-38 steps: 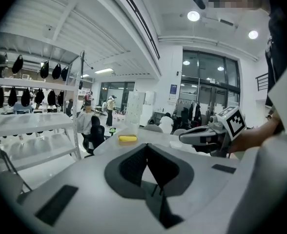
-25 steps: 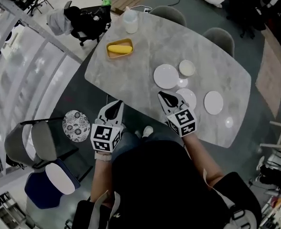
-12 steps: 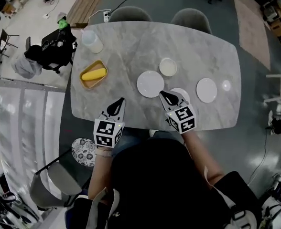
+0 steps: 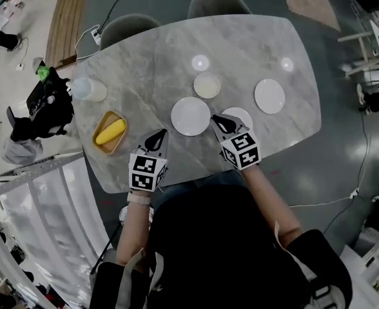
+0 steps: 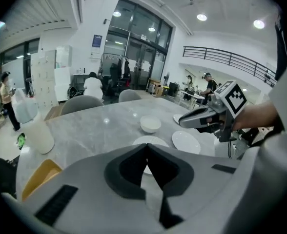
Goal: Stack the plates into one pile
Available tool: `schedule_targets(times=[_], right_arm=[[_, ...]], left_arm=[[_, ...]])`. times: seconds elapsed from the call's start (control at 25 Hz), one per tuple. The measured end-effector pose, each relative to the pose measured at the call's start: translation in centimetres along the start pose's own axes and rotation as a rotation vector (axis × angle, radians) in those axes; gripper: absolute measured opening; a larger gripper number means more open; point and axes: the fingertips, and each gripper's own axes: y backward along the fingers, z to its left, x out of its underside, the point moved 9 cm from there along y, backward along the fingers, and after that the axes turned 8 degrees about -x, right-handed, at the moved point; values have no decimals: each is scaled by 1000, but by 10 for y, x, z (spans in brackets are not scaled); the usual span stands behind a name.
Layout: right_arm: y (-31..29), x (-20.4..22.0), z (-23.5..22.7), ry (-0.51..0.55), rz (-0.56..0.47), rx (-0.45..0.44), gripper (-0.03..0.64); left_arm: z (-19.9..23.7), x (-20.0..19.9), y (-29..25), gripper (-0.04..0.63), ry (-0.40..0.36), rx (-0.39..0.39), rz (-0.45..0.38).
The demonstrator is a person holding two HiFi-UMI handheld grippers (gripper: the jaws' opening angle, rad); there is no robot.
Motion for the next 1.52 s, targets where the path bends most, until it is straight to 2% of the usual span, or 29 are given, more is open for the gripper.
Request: schedule_targets(times=[0.12,0.6,0.84,1.08,1.52], right_arm=[[-7,10,-3,-62,-1,55,20],[-32,37,-16,-224,0,172,21],[-41,51,-16,-278,4,183,38],[-51,57,-20,-312,7,171,124],[-70,65,-23,-359,24,163,180]], left_arm=[[8,6,-25,8,-42,67,47],[16,32,-91,8,-163,214,221],[13,42,-110,8,-210,223,288],[13,51,-121,8,-220,222,325],[18,58,-132,8,-207,230,323]])
